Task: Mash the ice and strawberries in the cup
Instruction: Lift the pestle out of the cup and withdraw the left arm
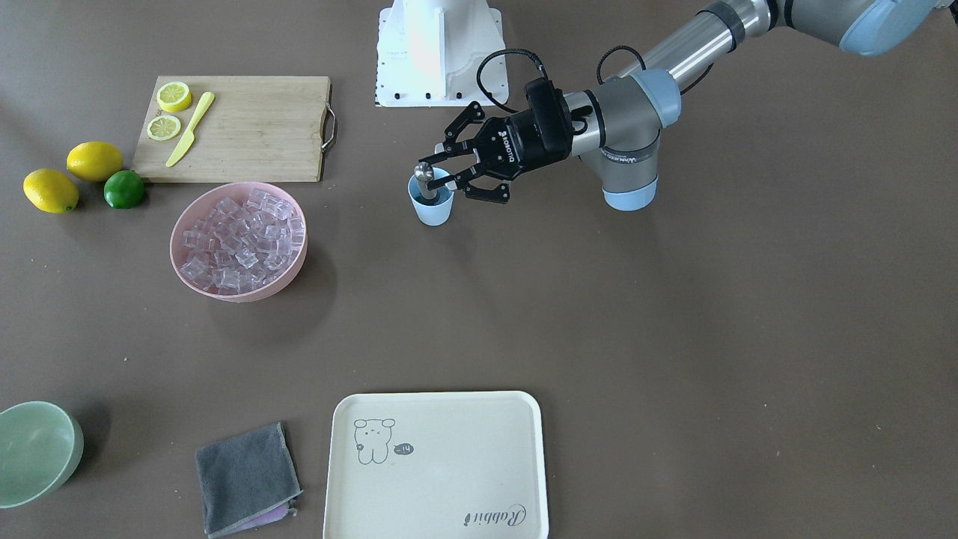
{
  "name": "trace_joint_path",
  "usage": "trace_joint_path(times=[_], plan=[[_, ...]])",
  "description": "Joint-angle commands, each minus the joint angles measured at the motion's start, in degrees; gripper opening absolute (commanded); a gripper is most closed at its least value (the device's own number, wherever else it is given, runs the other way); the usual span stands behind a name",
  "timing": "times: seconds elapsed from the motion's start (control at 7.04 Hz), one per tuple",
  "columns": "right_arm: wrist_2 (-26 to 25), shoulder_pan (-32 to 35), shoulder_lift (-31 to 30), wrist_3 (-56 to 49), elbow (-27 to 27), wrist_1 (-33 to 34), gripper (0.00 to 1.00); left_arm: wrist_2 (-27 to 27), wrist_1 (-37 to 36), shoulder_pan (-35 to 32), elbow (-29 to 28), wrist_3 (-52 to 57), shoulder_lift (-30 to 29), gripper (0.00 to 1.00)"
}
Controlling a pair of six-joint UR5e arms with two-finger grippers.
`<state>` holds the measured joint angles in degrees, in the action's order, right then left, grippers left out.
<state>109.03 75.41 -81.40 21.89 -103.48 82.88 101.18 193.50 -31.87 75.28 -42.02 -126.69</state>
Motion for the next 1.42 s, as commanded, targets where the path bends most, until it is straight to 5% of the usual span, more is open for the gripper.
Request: trace_joint_path(times=[0.0, 0.43, 0.85, 1.28], plan=[[0.0, 0.0, -0.1, 0.0, -1.3, 0.0, 1.0, 0.6, -0.2, -4.7, 2.5, -5.7, 0.5, 0.0], [0.3, 0.0, -0.1, -0.4, -2.9, 0.0, 1.0, 4.4, -3.6, -13.5, 4.9, -16.0, 6.9, 0.0], [1.7, -0.4, 2.0, -0.6, -4.4, 0.0, 1.0, 21.6, -6.5, -32.0, 4.4, -23.2, 18.1, 0.0], [0.3, -5.8, 4.6, -0.6, -4.7, 0.0, 1.0, 41.4, -9.8, -49.7, -5.8, -20.4, 23.2, 0.0]])
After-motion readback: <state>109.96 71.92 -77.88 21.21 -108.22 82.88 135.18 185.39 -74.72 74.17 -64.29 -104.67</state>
